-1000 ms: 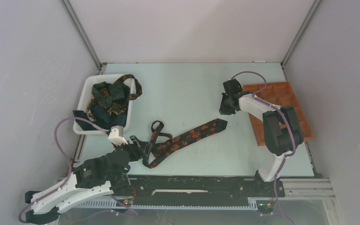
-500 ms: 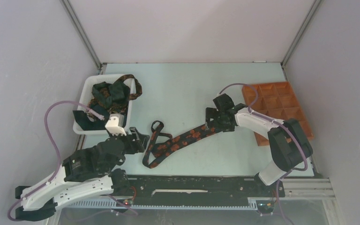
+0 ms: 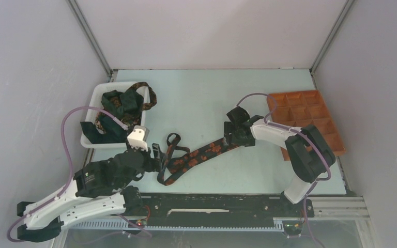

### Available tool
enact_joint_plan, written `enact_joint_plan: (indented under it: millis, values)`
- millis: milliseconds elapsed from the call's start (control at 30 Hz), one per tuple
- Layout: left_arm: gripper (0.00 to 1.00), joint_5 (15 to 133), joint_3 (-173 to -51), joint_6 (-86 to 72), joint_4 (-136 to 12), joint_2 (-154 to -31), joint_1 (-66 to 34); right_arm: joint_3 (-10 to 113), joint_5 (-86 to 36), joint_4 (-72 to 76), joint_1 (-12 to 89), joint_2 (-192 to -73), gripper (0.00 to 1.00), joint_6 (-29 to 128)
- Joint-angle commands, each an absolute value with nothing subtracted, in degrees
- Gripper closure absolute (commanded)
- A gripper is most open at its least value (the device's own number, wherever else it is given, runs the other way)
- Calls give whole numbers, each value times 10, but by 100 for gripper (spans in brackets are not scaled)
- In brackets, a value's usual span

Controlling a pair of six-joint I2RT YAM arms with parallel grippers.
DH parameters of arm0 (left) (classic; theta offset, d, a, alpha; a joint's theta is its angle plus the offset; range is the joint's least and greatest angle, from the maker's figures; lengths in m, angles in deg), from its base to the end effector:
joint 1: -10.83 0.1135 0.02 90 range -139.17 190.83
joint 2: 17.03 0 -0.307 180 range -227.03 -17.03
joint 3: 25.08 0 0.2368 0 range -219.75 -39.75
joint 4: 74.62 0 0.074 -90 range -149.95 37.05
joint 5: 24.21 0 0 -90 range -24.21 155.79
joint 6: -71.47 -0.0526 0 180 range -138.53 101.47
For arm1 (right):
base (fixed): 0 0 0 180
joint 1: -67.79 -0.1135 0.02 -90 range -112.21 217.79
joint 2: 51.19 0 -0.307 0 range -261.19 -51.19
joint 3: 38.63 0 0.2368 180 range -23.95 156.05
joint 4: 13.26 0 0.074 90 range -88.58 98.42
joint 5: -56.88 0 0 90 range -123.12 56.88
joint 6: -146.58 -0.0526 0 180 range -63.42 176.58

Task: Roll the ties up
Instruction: Flatten out the tie at the center of the board.

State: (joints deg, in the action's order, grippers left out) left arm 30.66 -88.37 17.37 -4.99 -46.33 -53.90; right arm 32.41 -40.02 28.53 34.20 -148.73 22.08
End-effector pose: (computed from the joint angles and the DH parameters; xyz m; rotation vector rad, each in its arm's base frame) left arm 0.0460 -0.0266 0.3279 0.1890 2.0834 -0.3986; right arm 0.2691 0.1712 0.1949 0.0538 2.7566 0.1582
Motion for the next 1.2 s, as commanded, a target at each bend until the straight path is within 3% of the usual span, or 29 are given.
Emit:
enact_joint_plan:
  millis: [0,100,333,633,900,1167]
  values:
    - [24,311,-879,158,-61,-456,-536,341,-430,274,340,-1524,11,226]
    - [25,310,-880,158,-61,-457,-536,342,-432,272,342,-1536,20,229]
    - [26,309,-879,159,-61,-454,-536,346,-432,267,346,-1567,56,246]
    - [27,306,-879,159,-61,-452,-536,383,-431,287,361,-1575,91,278]
    - [27,305,-878,159,-61,-446,-536,506,-428,322,414,-1590,97,367]
    - [27,304,-878,159,-61,-447,-536,689,-417,356,467,-1695,100,470]
